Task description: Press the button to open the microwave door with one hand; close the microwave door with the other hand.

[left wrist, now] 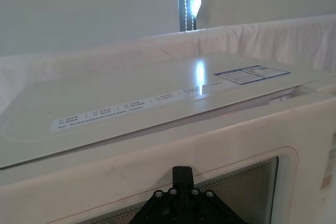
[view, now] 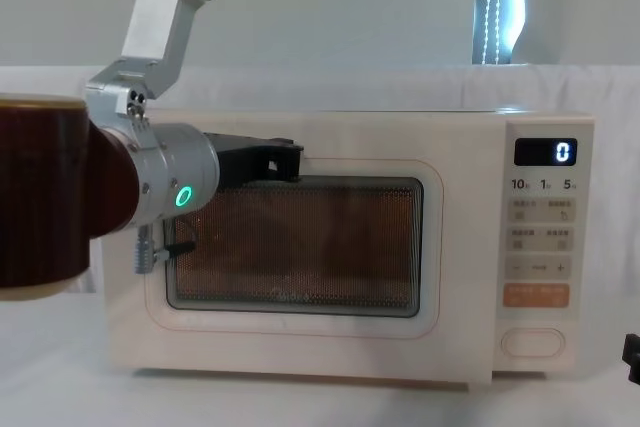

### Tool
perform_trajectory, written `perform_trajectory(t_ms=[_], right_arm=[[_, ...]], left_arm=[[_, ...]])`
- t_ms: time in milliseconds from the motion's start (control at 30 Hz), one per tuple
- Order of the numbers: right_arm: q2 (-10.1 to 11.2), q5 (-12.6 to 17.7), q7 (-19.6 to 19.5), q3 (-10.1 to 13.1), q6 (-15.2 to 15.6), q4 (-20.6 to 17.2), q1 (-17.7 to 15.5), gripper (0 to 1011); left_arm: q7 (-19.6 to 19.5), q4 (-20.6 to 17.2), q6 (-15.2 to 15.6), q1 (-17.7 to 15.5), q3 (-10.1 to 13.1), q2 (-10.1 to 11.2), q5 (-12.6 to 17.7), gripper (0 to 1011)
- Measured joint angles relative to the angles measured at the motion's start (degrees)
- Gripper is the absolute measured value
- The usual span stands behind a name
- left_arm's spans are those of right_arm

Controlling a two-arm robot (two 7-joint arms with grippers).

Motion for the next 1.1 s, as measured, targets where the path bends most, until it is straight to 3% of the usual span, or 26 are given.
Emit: perform_trajectory(t_ms=[1100], right_arm=[[0.0,0.0,0.0,0.0,0.0,0.0,0.0,1002]], left_arm=[[-0.8,3.4,-0.9,-2.3,-0.2,-1.0,3.1,0]])
